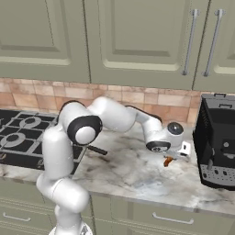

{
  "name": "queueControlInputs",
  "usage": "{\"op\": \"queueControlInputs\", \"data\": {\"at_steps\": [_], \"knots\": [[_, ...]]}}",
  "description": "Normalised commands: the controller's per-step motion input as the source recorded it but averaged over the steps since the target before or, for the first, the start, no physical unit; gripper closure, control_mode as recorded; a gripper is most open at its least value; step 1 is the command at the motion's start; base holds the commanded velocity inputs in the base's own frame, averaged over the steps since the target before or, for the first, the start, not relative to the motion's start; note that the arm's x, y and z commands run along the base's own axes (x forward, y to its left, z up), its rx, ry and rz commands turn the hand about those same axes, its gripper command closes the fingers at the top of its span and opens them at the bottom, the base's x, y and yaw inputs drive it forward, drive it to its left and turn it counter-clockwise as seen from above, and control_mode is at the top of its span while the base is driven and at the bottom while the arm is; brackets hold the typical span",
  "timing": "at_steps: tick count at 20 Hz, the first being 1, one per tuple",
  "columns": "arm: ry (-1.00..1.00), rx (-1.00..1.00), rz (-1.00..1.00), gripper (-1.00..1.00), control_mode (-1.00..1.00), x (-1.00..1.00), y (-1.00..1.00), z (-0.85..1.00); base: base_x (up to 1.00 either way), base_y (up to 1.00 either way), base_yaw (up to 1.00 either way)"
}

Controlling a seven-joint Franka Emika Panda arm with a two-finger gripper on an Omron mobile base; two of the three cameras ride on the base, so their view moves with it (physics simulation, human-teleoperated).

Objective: Place both pans onto different burners. Then place the squash and the chicken drumstick on different pans.

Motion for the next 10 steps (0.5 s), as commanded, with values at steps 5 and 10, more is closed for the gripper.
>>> {"op": "queueControlInputs", "data": {"at_steps": [5, 10], "knots": [[0.00, 0.00, 0.00, 1.00, -1.00, -0.39, 0.09, 0.14, 0.00, 0.00, 0.00], [-0.01, -0.02, 0.00, 1.00, -1.00, -0.32, 0.24, 0.15, 0.00, 0.00, 0.00]]}}
